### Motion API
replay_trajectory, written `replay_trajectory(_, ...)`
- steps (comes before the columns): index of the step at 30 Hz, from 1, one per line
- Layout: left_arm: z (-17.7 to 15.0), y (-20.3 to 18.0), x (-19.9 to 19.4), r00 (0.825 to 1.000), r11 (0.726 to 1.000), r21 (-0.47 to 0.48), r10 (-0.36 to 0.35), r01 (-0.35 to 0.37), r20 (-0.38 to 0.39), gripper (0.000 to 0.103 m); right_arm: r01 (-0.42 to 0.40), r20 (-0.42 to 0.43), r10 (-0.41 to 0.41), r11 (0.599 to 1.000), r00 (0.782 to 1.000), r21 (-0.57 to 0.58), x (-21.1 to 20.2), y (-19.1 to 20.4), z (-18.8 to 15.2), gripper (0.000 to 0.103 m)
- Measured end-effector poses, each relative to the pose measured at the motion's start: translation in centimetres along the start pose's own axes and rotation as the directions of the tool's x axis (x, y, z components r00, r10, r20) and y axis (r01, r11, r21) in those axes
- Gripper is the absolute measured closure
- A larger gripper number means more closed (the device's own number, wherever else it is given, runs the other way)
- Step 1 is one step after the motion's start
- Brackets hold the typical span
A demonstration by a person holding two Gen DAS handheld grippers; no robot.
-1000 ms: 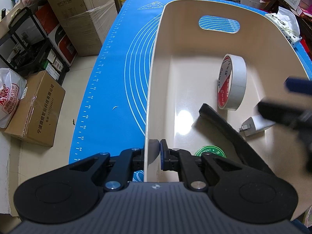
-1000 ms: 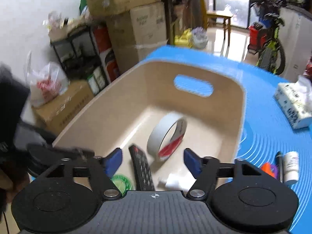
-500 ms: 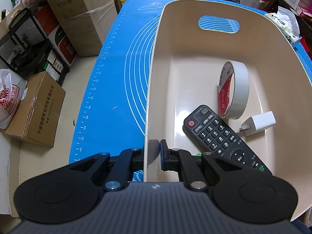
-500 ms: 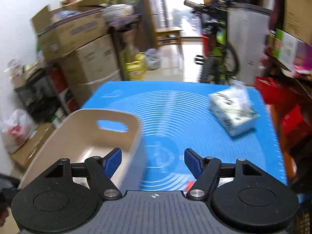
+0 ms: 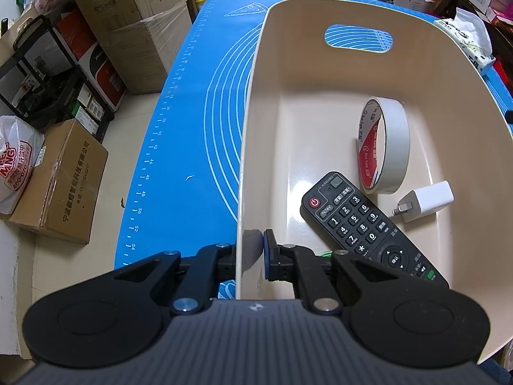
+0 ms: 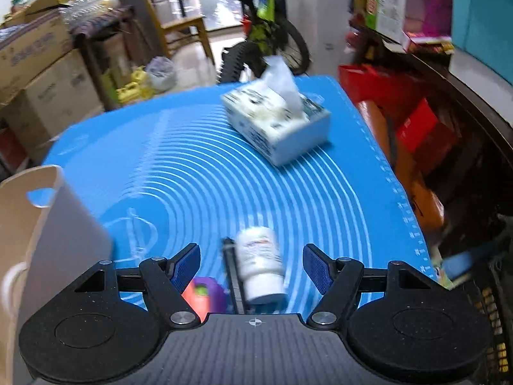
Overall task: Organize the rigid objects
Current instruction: 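Grasp the white pill bottle with the right gripper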
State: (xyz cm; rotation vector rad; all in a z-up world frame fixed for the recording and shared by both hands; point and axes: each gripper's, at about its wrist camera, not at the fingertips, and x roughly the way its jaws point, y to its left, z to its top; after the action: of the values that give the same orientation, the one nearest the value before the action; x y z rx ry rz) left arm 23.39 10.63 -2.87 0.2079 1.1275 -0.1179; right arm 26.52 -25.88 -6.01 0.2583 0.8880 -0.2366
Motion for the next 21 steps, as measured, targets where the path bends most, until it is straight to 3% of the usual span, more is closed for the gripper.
replay_trajectory(5,-0.1,-0.1,0.1,1.0,1.0,0.008,0.0,0.0,-0.002,0.092,0.035,-0.024,-0.036,0.998,0.999,-0.054,1.9,-0.1,-0.8,0.027)
replay_trajectory(13,-0.1,0.0,0.1,1.0,1.0,0.01,0.001,-0.001,-0.003,0.092,0.008,-0.043,-0.012,0.995,0.999,-0.101,3.2,1.2,-0.9,0.03)
replay_trajectory(17,-0.1,-0.1,0.1,1.0,1.0,0.011,0.0,0.001,-0.005,0.092,-0.012,-0.051,0.007,0.996,0.999,-0.084,3.6,1.0,-1.0,0.048)
replay_trajectory(21,0.0,0.0,0.1,1.0,1.0,0.011,0.0,0.001,-0.005,0.092,-0.022,-0.037,0.018,0.995,0.999,-0.1,3.2,1.1,-1.3,0.056)
